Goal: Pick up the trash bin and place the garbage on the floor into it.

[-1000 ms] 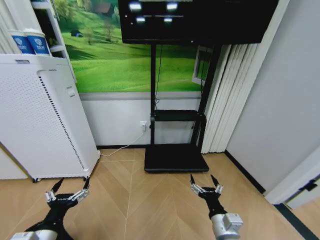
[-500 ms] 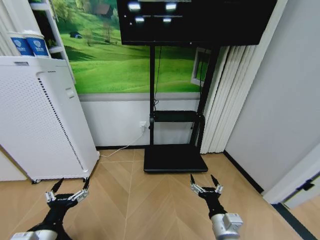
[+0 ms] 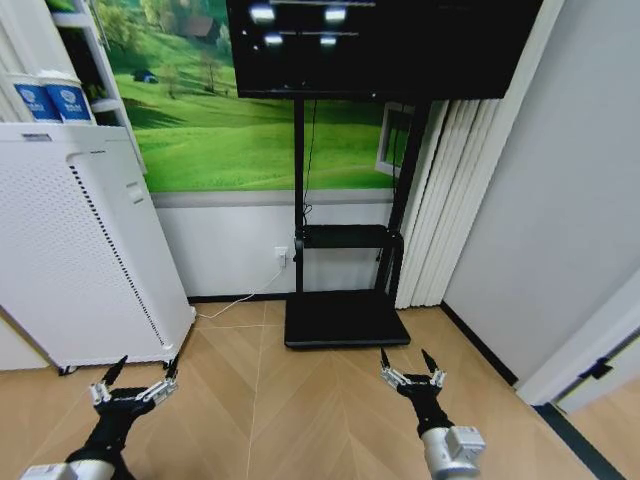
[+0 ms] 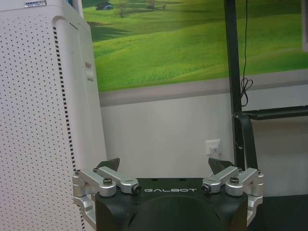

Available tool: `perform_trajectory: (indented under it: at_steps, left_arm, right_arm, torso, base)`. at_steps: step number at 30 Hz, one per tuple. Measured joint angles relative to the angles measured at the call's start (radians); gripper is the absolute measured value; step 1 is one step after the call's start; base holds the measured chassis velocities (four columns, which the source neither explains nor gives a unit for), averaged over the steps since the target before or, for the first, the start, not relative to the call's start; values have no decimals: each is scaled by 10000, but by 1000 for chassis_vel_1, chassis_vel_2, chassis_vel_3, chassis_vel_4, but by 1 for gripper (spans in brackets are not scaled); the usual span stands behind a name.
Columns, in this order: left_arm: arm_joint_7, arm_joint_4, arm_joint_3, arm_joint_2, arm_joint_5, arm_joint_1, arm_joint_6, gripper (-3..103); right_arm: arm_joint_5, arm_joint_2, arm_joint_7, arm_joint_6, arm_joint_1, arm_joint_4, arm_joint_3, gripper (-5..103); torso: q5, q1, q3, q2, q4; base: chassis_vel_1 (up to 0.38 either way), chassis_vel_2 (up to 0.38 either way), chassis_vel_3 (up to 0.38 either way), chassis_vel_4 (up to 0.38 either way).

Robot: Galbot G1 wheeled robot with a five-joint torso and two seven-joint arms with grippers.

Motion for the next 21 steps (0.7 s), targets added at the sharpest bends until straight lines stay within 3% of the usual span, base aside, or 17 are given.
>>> perform_trajectory:
  at_steps: [21]
  left_arm:
    - [1, 1, -1, 0, -1, 0, 2, 100]
  right_arm:
    - [4, -1, 0, -1, 3, -4, 0, 100]
  torso:
    - [-1, 253, 562, 814, 0]
  base:
    - [-11, -10, -11, -13]
